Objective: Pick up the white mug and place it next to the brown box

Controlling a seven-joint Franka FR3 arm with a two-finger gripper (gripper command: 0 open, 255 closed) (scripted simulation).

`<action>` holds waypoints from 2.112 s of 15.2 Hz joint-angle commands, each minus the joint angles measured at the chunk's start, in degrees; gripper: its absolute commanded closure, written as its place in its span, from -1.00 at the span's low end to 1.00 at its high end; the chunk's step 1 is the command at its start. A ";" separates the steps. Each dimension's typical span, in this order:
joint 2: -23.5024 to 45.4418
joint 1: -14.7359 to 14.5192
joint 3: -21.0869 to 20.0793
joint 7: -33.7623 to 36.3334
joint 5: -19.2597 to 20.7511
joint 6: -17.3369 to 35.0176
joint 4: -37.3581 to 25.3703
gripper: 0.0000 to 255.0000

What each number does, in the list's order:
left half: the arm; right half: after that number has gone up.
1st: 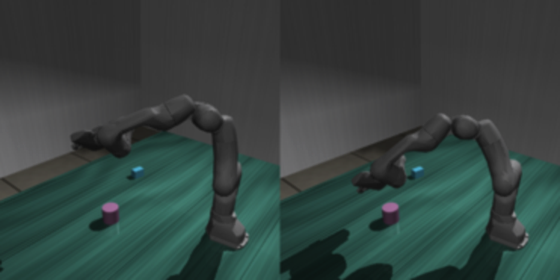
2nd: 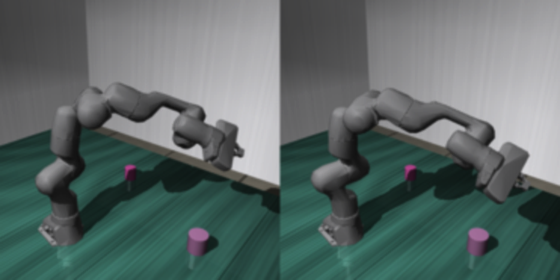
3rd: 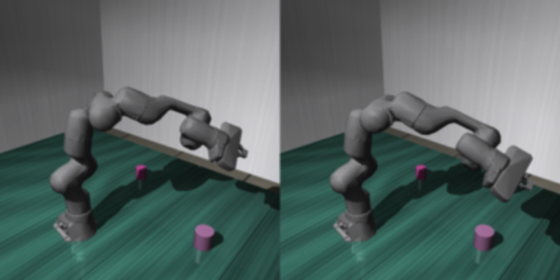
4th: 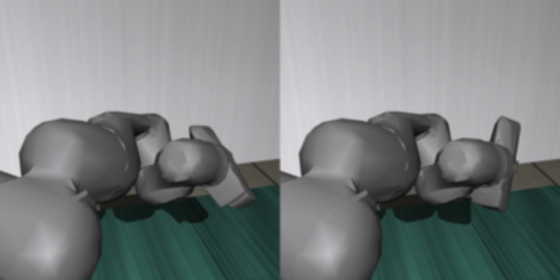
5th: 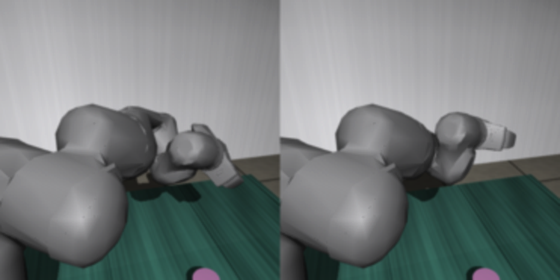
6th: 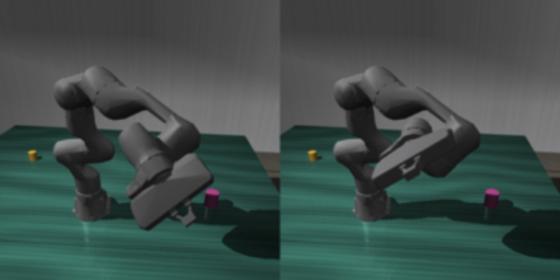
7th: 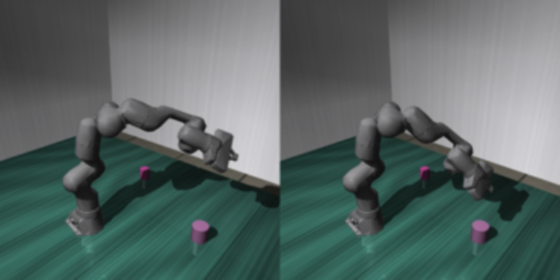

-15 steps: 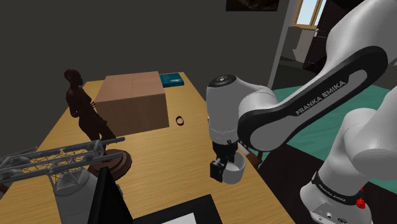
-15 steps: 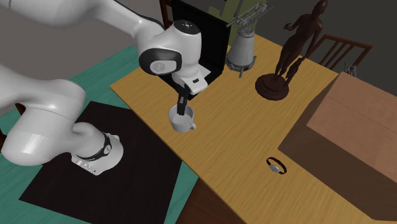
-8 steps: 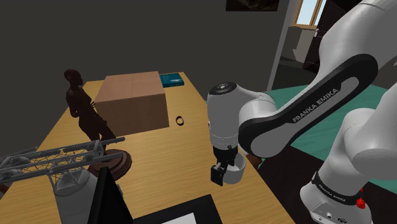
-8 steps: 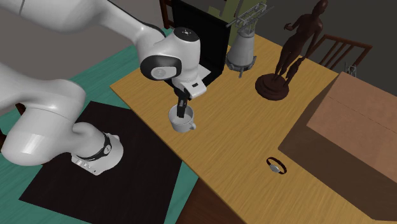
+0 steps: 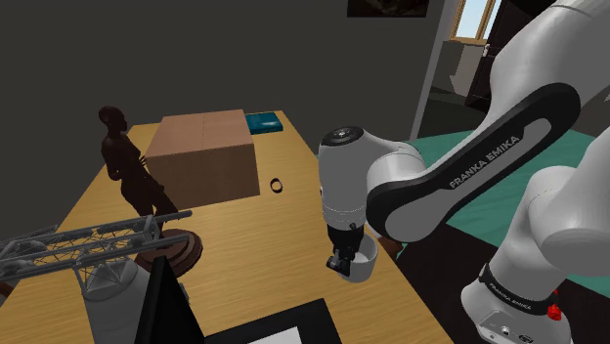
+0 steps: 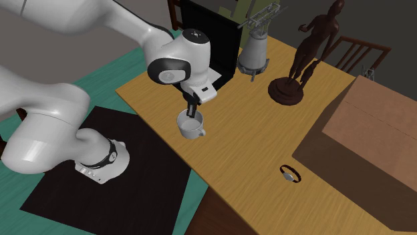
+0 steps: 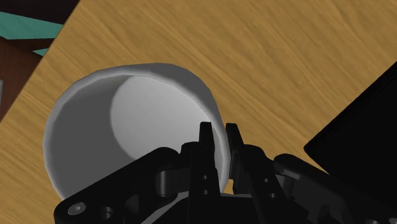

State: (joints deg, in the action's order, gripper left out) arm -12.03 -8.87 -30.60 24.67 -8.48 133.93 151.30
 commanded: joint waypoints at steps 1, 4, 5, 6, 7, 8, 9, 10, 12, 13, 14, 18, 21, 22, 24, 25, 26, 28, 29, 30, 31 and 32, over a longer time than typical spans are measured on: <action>0.00 0.00 0.00 0.00 0.00 0.00 0.00 1.00; 0.00 0.00 0.00 0.00 0.00 0.00 0.00 1.00; 0.00 0.00 0.00 0.00 0.00 0.00 0.00 1.00; -0.78 -0.13 0.18 -0.28 -0.33 -0.98 -0.24 1.00; -1.54 -0.26 0.35 -0.54 -0.63 -1.95 -0.50 1.00; -2.28 -0.38 0.54 -0.79 -0.91 -2.92 -0.78 1.00; -3.00 -0.49 0.72 -1.01 -1.15 -3.88 -1.06 1.00; -3.70 -0.60 0.91 -1.22 -1.37 -4.85 -1.36 1.00; -5.04 -0.79 1.29 -1.60 -1.75 -6.75 -2.00 1.00; -5.67 -0.88 1.48 -1.77 -1.90 -7.70 -2.34 1.00; -6.29 -0.96 1.67 -1.93 -2.04 -8.64 -2.69 1.00; -8.55 -1.22 2.43 -2.45 -2.43 -12.36 -4.23 1.00; -10.04 -1.36 2.99 -2.76 -2.59 -15.08 -5.51 1.00; -10.50 -1.40 3.18 -2.85 -2.62 -15.98 -5.96 1.00; -11.36 -1.46 3.54 -3.00 -2.66 -17.75 -6.90 1.00; -11.76 -1.48 3.71 -3.07 -2.67 -18.63 -7.39 1.00; -12.15 -1.50 3.89 -3.14 -2.67 -19.50 -7.89 1.00; -12.86 -1.53 4.23 -3.26 -2.65 -21.23 -8.92 1.00; -13.19 -1.54 4.39 -3.31 -2.63 -22.09 -9.45 1.00; -13.50 -1.54 4.56 -3.35 -2.60 -22.94 -10.00 1.00; -13.80 -1.54 4.72 -3.40 -2.58 -23.78 -10.55 1.00; -14.08 -1.54 4.88 -3.44 -2.54 -24.62 -11.12 1.00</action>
State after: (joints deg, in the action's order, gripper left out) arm -25.82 -10.41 -25.89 21.25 -11.06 110.32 140.89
